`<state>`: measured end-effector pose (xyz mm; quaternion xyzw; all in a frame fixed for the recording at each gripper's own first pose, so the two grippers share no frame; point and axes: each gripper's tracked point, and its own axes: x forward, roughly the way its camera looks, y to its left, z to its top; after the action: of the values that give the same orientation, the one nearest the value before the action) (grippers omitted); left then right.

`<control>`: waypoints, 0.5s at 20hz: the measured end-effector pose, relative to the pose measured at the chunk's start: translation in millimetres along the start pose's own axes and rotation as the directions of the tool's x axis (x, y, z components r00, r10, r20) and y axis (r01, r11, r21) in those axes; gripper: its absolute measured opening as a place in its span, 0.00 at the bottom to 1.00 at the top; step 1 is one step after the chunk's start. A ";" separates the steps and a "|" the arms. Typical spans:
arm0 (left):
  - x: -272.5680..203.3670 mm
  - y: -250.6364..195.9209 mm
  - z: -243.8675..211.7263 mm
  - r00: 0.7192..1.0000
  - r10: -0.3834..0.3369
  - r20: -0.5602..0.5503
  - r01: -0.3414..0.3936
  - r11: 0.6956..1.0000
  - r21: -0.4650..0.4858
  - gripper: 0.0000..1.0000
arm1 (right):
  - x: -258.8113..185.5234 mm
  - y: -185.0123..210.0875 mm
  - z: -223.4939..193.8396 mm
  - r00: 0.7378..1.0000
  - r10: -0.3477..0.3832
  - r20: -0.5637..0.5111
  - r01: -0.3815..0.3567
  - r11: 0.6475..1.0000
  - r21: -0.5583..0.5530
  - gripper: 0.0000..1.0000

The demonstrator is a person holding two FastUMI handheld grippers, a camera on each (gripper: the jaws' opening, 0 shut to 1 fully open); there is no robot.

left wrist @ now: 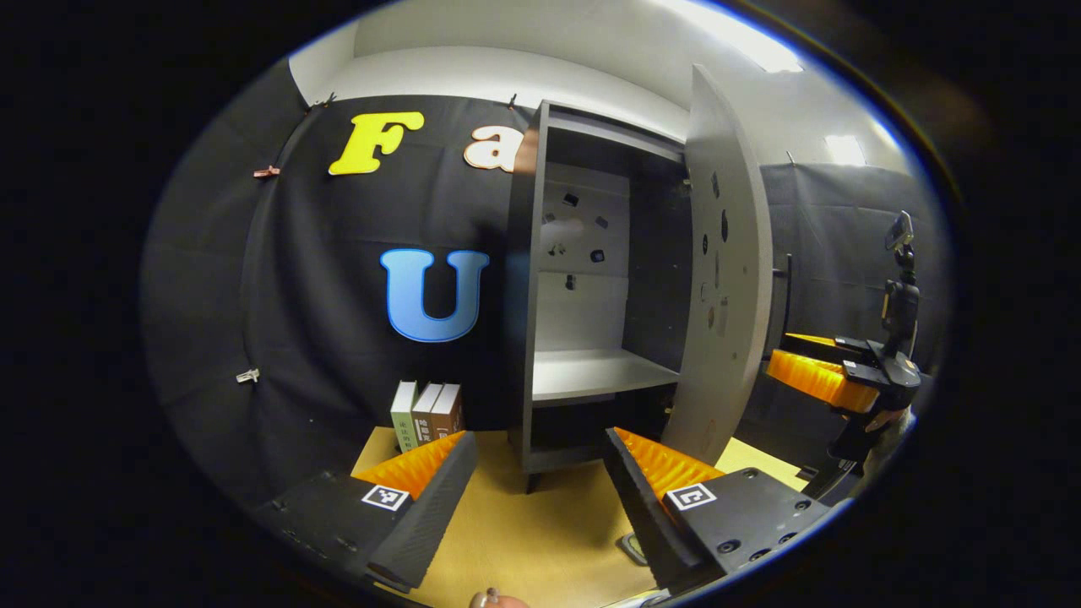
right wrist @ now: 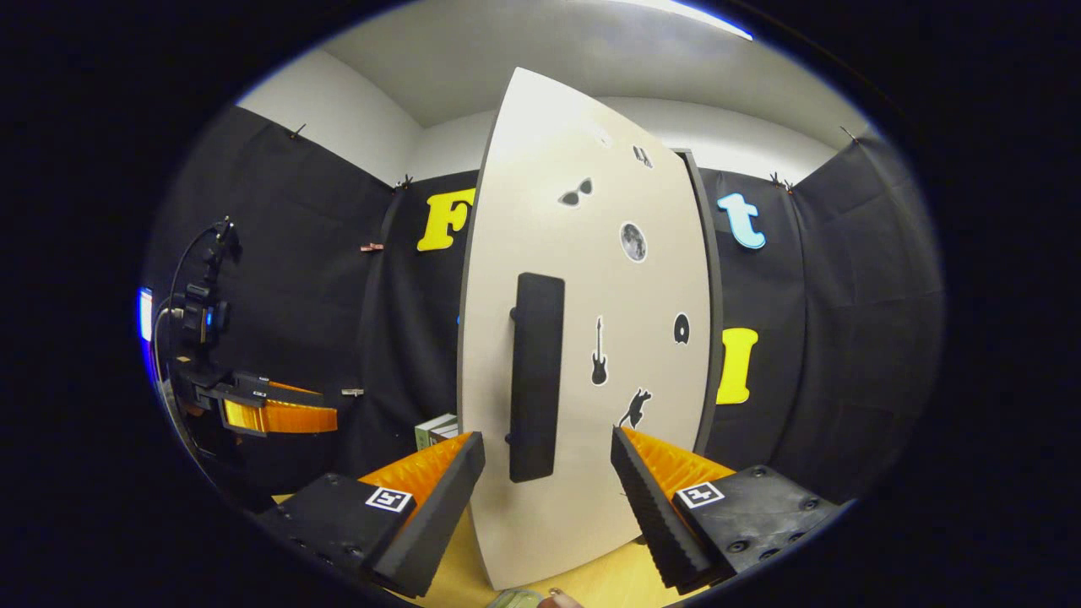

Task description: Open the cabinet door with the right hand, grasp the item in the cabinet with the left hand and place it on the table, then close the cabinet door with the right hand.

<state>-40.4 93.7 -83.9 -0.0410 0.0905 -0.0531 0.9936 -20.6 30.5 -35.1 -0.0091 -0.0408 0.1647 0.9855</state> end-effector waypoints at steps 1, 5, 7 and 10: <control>-0.5 -4.6 0.4 1.000 0.004 0.003 -0.004 1.000 -0.008 0.95 | -4.6 -7.3 1.9 1.000 -0.006 0.001 0.006 1.000 -0.002 0.97; 4.1 -23.9 2.5 0.999 0.029 0.028 -0.029 1.000 -0.001 0.92 | -20.6 -45.5 5.6 0.998 -0.058 -0.006 0.058 0.998 -0.006 0.97; 25.6 -55.4 10.6 0.999 0.035 0.034 -0.035 0.999 0.010 0.95 | -27.1 -70.9 8.7 0.993 -0.117 -0.005 0.117 0.993 -0.023 0.97; 34.8 -76.0 15.6 0.998 0.039 0.053 -0.040 0.999 0.020 0.93 | -33.1 -95.2 16.6 0.979 -0.202 0.017 0.202 0.979 -0.024 0.97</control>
<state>-11.0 15.6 -67.8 -0.0302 0.0643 -0.0334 0.9969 -22.4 -70.2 -18.2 -0.0161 -0.0508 0.0632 0.9966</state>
